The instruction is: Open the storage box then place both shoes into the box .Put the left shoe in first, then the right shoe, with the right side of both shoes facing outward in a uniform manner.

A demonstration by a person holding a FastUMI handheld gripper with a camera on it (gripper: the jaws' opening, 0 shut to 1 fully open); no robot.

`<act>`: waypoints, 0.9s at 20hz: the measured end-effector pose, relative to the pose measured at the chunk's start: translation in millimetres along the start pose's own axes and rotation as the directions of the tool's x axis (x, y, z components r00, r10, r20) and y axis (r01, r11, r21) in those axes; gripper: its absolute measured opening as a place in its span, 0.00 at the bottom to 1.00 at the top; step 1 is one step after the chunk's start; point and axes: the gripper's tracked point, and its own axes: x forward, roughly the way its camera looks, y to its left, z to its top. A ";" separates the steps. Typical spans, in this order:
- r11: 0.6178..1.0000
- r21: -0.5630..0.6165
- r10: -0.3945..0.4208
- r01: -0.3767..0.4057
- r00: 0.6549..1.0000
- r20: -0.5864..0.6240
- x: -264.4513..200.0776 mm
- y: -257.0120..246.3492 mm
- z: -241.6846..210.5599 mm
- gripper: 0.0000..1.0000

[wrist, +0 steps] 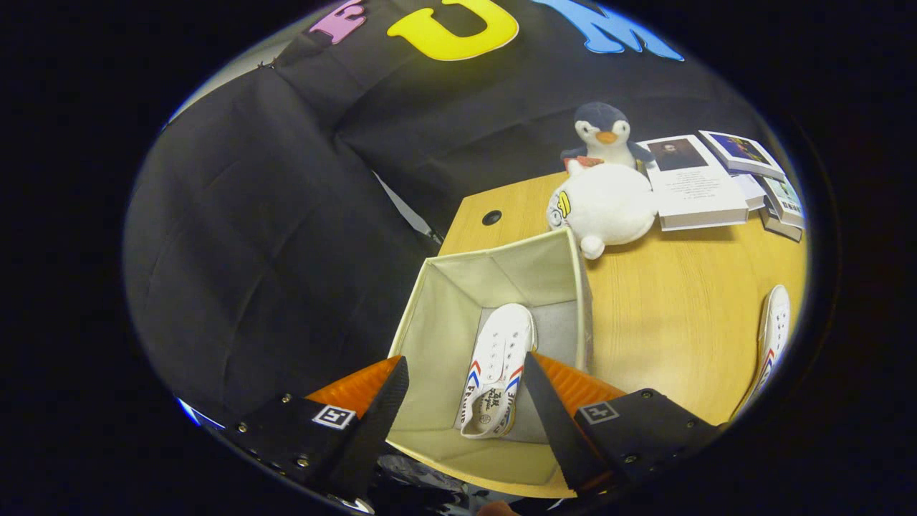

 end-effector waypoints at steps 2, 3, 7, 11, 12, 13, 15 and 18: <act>1.000 -0.010 0.003 -0.003 0.999 0.036 -20.1 -13.0 9.9 0.97; 1.000 -0.022 -0.009 0.010 0.999 0.053 -30.4 -23.4 14.5 0.97; 0.999 -0.003 -0.041 0.042 0.994 0.097 -62.8 -65.5 25.5 0.97; 0.995 0.024 -0.099 0.097 0.988 0.122 -95.4 -117.1 30.0 0.97; 0.993 0.031 -0.119 0.116 0.984 0.133 -105.4 -125.9 29.7 0.97; 0.990 0.034 -0.139 0.136 0.980 0.142 -114.1 -138.7 30.8 0.97; 0.984 0.039 -0.179 0.175 0.972 0.154 -130.2 -165.0 30.5 0.97; 0.975 0.065 -0.222 0.214 0.963 0.153 -147.1 -200.0 26.6 0.97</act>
